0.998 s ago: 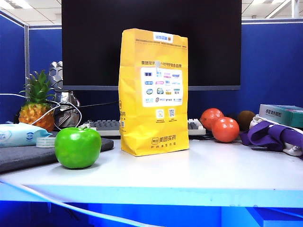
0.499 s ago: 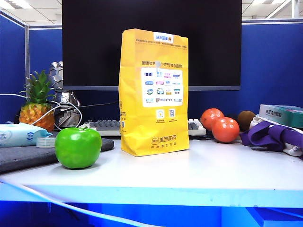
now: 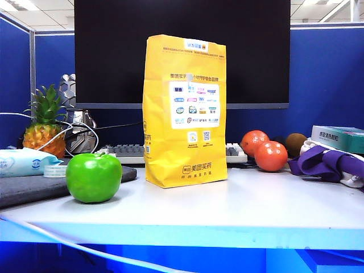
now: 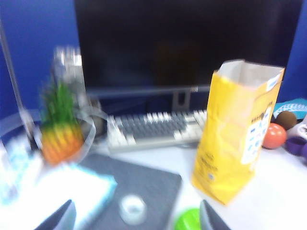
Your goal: Pick up the green apple and throw it into the yellow paper bag.
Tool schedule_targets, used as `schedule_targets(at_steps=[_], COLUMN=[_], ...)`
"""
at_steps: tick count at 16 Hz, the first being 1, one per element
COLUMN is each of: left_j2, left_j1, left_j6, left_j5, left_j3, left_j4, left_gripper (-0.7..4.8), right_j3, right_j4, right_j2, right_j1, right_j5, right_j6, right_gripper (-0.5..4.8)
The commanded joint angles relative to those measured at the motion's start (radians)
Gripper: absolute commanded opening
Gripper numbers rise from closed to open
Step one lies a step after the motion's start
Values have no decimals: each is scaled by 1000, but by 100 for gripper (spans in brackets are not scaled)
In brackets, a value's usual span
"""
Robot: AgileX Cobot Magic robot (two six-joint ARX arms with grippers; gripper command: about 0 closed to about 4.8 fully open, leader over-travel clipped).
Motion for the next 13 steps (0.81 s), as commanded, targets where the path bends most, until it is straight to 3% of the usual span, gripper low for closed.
schedule_targets(at_steps=[1,3,6,7,13], left_j2=[6,6,6,6,6], left_j1=[1,1,1,1,1], left_j6=[-77,-76,-82,-92,-92], left_j5=[-41,-41,-22,-14,-15], left_j3=[-90,-144,-148,-148,-148], left_j4=[51,93,89,88,88], left_gripper=[342,341,342,341,341], right_j3=[-183,-245,-244,-244,-244], right_j4=[209,198,175,180,176], right_j2=[-4,-3,-5,-5,-5], right_j1=[-1,-1,-1,-1,-2], right_j5=[28,107,56,57,80], right_j6=[82,82,106,152,155], right_gripper=[479,479,479,479,479])
